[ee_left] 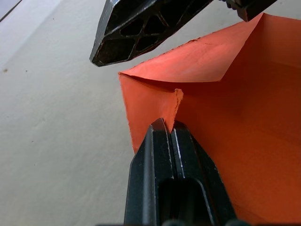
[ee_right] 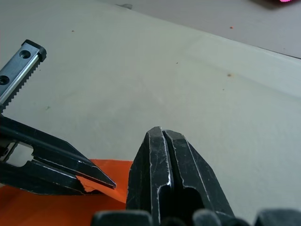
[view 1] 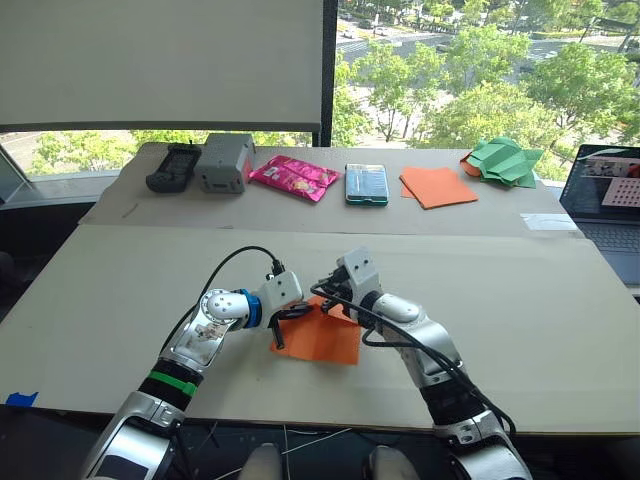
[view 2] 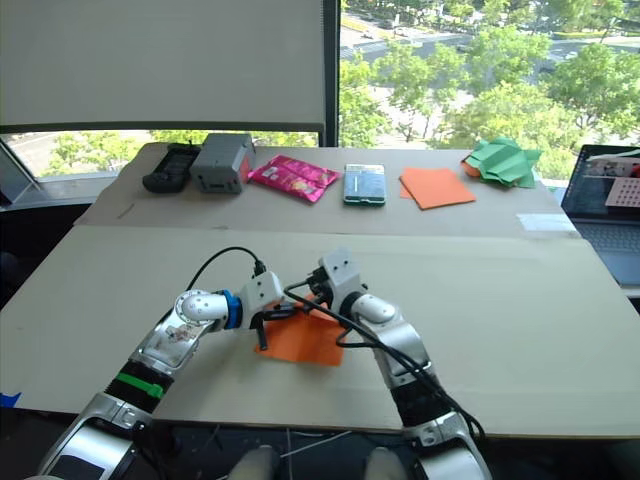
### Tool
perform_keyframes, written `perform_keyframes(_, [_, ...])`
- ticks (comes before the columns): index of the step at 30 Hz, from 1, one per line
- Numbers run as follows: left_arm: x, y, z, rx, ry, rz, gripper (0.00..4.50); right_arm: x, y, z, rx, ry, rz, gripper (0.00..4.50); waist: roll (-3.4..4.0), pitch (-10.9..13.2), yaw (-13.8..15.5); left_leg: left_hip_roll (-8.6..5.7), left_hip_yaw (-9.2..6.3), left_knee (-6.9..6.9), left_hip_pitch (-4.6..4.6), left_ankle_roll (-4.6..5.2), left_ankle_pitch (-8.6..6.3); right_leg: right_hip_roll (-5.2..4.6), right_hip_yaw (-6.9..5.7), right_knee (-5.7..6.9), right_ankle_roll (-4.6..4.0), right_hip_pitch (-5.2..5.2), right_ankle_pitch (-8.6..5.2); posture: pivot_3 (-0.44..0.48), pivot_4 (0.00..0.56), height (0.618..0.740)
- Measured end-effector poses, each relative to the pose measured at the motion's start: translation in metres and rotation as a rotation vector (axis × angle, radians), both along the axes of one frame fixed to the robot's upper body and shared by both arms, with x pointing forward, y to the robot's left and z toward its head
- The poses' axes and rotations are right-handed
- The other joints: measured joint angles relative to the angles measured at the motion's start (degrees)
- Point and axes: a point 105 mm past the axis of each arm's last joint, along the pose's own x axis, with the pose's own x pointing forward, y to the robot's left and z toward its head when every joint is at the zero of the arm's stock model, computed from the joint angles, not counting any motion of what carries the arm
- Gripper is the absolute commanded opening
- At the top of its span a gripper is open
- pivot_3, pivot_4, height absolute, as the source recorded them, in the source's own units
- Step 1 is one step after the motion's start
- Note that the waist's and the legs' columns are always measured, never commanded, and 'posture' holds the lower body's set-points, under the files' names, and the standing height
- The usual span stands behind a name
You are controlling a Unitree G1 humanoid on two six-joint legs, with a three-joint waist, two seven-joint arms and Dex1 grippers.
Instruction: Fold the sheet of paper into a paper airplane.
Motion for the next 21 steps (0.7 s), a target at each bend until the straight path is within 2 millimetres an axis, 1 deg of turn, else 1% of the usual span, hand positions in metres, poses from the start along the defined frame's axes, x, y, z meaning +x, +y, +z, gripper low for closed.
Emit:
perform_keyframes(3, [0.0,0.001,0.0,0.003,-0.001,0.0,0.02,0.003,-0.001,-0.013,-0.078,0.022,0.002,0.0,0.0,0.0,0.0,0.0,0.0,0.0,0.01,0.02,0.01,0.01,0.0,0.02,-0.01,-0.01,0.0,0.0,0.15,0.702])
perform_keyframes(4, [0.0,0.001,0.0,0.003,0.0,0.001,0.27,0.003,-0.002,-0.018,-0.1,0.031,-0.004,0.0,0.0,0.0,-0.1,0.0,0.0,0.0,0.02,0.03,0.02,0.01,0.0,0.03,-0.01,0.0,0.0,0.0,0.15,0.702])
perform_keyframes(6, [0.0,0.003,0.0,0.009,0.0,0.005,0.8,0.005,-0.002,-0.017,-0.121,0.025,-0.015,0.0,0.0,0.0,-0.2,0.0,-0.01,0.0,0.07,0.06,0.04,0.02,0.01,0.05,-0.01,0.01,0.0,0.0,0.15,0.702])
perform_keyframes(9, [-0.002,0.01,0.002,0.016,0.005,0.016,1.84,0.006,-0.003,-0.018,-0.144,0.024,-0.014,0.0,0.01,0.0,-0.1,0.01,-0.01,-0.01,0.07,0.02,0.01,0.02,0.01,0.04,-0.01,0.02,0.0,0.0,0.15,0.702])
perform_keyframes(12, [-0.003,0.018,0.005,0.008,0.046,0.044,2.82,0.006,-0.003,-0.019,-0.152,0.022,-0.012,0.0,0.01,0.0,0.0,0.01,-0.02,-0.01,0.06,0.0,0.0,0.02,0.01,0.02,-0.01,0.02,0.0,0.0,0.15,0.702])
perform_keyframes(16, [-0.003,0.032,0.011,-0.065,0.142,0.096,2.82,0.005,0.0,-0.019,-0.152,0.021,-0.005,0.0,0.01,0.0,-0.1,0.02,-0.03,-0.01,0.03,0.0,0.0,0.02,0.0,0.04,-0.01,-0.02,0.0,0.0,0.15,0.702])
perform_keyframes(17, [-0.002,0.037,0.016,-0.08,0.15,0.108,2.82,0.005,0.0,-0.019,-0.152,0.021,-0.005,0.0,0.01,0.0,-0.1,0.02,-0.05,-0.01,0.03,0.0,0.0,0.02,0.0,0.05,-0.01,-0.02,0.0,0.0,0.15,0.702])
perform_keyframes(19, [0.006,0.04,0.031,-0.133,0.152,0.118,2.82,0.005,0.001,-0.019,-0.151,0.02,-0.006,0.0,0.01,0.0,0.0,0.01,-0.05,-0.01,0.03,0.01,0.0,0.02,-0.01,0.03,-0.01,-0.01,0.0,0.0,0.15,0.702])
perform_keyframes(20, [0.009,0.041,0.039,-0.156,0.147,0.115,2.41,0.005,0.001,-0.019,-0.151,0.02,-0.006,0.0,0.0,0.0,0.1,0.0,-0.05,-0.01,0.03,0.01,0.0,0.02,-0.01,0.02,-0.01,0.02,0.0,0.0,0.15,0.702])
perform_keyframes(21, [0.011,0.041,0.044,-0.175,0.143,0.111,2.22,0.005,0.001,-0.019,-0.152,0.02,-0.007,0.0,0.0,0.0,0.1,-0.01,-0.04,-0.01,0.03,0.01,0.0,0.02,0.0,-0.01,-0.01,0.03,0.0,0.0,0.15,0.702])
